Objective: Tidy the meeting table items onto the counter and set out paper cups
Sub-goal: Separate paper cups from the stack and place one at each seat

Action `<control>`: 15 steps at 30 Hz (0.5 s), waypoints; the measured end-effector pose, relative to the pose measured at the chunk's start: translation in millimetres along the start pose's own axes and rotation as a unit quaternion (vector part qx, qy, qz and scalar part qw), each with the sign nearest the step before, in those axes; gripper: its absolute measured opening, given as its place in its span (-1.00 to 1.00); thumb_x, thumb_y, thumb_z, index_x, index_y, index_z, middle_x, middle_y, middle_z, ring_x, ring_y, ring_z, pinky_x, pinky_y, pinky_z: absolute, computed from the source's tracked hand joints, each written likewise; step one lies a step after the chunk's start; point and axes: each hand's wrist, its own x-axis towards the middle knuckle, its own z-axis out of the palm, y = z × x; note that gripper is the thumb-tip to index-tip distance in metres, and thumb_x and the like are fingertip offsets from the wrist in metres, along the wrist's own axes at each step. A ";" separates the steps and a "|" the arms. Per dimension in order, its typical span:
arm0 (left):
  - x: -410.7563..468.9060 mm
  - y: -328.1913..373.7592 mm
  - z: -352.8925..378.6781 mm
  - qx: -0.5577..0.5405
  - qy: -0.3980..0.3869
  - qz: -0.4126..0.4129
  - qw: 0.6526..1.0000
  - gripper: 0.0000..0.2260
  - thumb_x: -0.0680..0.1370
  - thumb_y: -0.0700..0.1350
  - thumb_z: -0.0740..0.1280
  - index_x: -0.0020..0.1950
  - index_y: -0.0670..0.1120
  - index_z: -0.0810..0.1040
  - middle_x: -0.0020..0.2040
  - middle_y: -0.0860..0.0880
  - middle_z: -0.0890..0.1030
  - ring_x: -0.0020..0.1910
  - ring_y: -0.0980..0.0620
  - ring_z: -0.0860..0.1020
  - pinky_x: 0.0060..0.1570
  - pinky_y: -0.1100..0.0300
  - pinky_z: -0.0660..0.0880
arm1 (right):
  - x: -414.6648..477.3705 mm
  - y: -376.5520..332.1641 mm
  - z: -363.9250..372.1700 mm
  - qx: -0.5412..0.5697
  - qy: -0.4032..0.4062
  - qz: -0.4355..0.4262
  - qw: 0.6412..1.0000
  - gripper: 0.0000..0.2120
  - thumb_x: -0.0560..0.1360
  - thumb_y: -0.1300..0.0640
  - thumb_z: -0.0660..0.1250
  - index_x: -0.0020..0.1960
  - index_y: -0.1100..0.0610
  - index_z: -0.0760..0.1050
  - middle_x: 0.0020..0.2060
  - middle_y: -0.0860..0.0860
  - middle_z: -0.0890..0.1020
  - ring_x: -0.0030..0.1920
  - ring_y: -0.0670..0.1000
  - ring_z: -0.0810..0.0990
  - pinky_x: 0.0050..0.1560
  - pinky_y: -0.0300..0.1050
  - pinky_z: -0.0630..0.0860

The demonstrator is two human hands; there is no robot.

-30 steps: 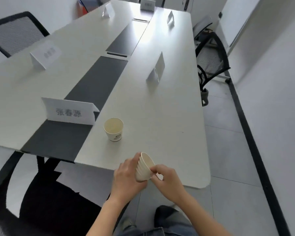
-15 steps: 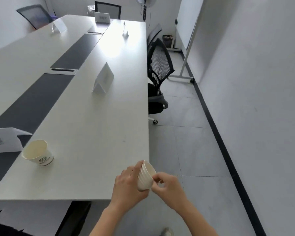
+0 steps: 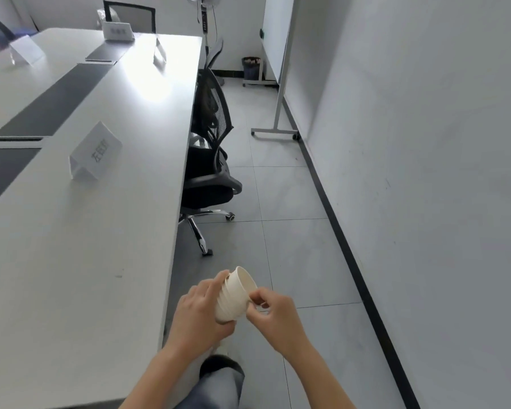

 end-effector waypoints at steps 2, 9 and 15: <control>17.4 3.9 4.2 -0.007 0.003 -0.006 1.000 -0.32 0.16 0.11 0.31 0.26 0.15 0.21 0.02 -0.03 0.59 -0.09 -0.09 0.57 -0.12 0.14 0.37 | 16.3 4.2 -10.2 -0.013 0.000 -0.020 1.000 -0.87 0.42 0.17 0.30 -0.13 0.22 0.55 -0.34 -0.11 0.51 -0.27 -0.30 0.47 -0.21 -0.41 0.35; 99.9 -5.2 18.9 -0.048 0.038 -0.008 0.998 -0.37 0.17 0.16 0.26 0.23 0.15 0.27 0.00 0.01 0.58 -0.10 -0.03 0.55 -0.14 0.09 0.43 | 95.8 12.7 -30.4 -0.011 0.035 -0.038 0.999 -0.65 0.32 -0.09 0.26 -0.13 0.18 0.60 -0.17 -0.33 0.44 -0.05 -0.28 0.42 -0.01 -0.46 0.33; 196.6 -21.0 8.5 -0.076 0.065 -0.004 0.995 -0.38 0.17 0.17 0.28 0.22 0.19 0.25 -0.01 0.07 0.55 -0.11 0.03 0.53 -0.12 0.14 0.40 | 200.8 -1.6 -47.0 0.085 -0.014 0.008 0.996 -0.74 0.33 0.03 0.46 -0.45 -0.21 0.49 0.23 -0.28 0.30 0.29 -0.26 0.22 0.12 -0.43 0.29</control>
